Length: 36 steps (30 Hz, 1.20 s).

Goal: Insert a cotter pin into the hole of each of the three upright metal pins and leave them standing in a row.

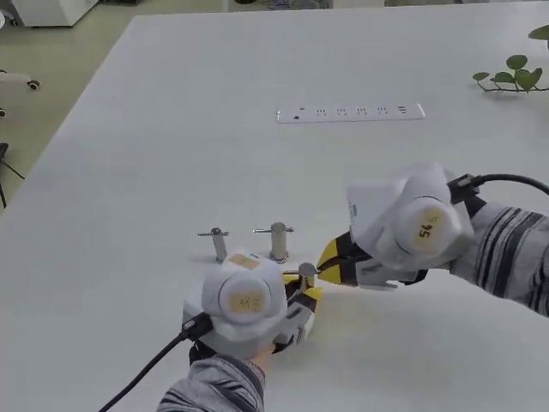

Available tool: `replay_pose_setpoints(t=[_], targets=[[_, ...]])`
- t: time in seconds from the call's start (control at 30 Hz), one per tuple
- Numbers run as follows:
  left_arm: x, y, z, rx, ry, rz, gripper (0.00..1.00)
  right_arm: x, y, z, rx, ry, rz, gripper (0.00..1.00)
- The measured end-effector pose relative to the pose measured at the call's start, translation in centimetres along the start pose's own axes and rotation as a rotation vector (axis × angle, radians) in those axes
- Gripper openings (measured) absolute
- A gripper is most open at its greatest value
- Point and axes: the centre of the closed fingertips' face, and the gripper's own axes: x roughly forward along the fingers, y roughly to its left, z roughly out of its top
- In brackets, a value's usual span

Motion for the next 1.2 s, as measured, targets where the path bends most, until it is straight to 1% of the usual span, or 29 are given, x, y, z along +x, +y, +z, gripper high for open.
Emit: replay_pose_setpoints(t=[0.13, 0.23, 0.3, 0.37, 0.43, 0.5, 0.53, 0.6, 0.73, 0.83, 0.87, 0.97, 1.1, 1.2], targets=[[0.0, 0.0, 0.0, -0.001, 0.005, -0.004, 0.11, 0.0, 0.0, 0.0, 0.007, -0.004, -0.002, 0.0], [0.0, 0.0, -0.1, -0.024, 0.009, -0.006, 0.12, 0.1, 0.1, 0.0, 0.003, -0.005, -0.002, 0.0], [-0.1, 0.0, 0.0, -0.024, 0.003, -0.008, 0.14, 0.1, 0.1, 0.1, -0.008, -0.009, -0.001, 0.0], [-0.2, 0.1, 0.0, -0.006, 0.01, -0.007, 0.17, 0.1, 0.1, 0.2, -0.012, -0.009, -0.008, 0.04], [-0.4, 0.2, -0.1, -0.004, 0.016, -0.01, 0.2, 0.1, 0.0, 0.3, 0.001, -0.013, -0.012, 0.07], [-0.7, 0.4, -0.3, -0.002, 0.023, -0.007, 0.22, 0.2, -0.3, 0.5, 0.024, -0.023, -0.015, 0.08], [-0.8, 0.4, -0.5, 0.004, 0.032, -0.009, 0.25, 0.2, -0.3, 0.6, 0.041, -0.031, -0.012, 0.09], [-1.2, 0.5, -0.7, 0.008, 0.038, -0.016, 0.28, 0.4, -0.4, 0.7, 0.08, -0.039, -0.005, 0.1], [-1.8, 0.6, -0.5, 0.015, 0.028, -0.023, 0.35, 0.9, -0.4, 1.0, 0.146, -0.06, 0.015, 0.11], [-2.4, 0.6, -0.3, 0.015, 0.031, -0.024, 0.36, 1.4, -0.4, 1.2, 0.189, -0.07, 0.024, 0.11], [-2.5, 0.6, -0.3, 0.014, 0.03, -0.025, 0.37, 1.7, -0.4, 1.2, 0.201, -0.071, 0.028, 0.11], [-3.1, 0.6, -0.1, 0.016, 0.028, -0.027, 0.4, 2.1, -0.3, 1.2, 0.208, -0.061, 0.035, 0.1], [-3.5, 0.6, 0.1, 0.009, 0.019, -0.032, 0.42, 2.3, -0.2, 1.1, 0.224, -0.054, 0.042, 0.09], [-3.9, 0.8, 0.1, 0.009, 0.015, -0.033, 0.44, 2.2, -0.3, 1.1, 0.288, -0.059, 0.057, 0.09]])
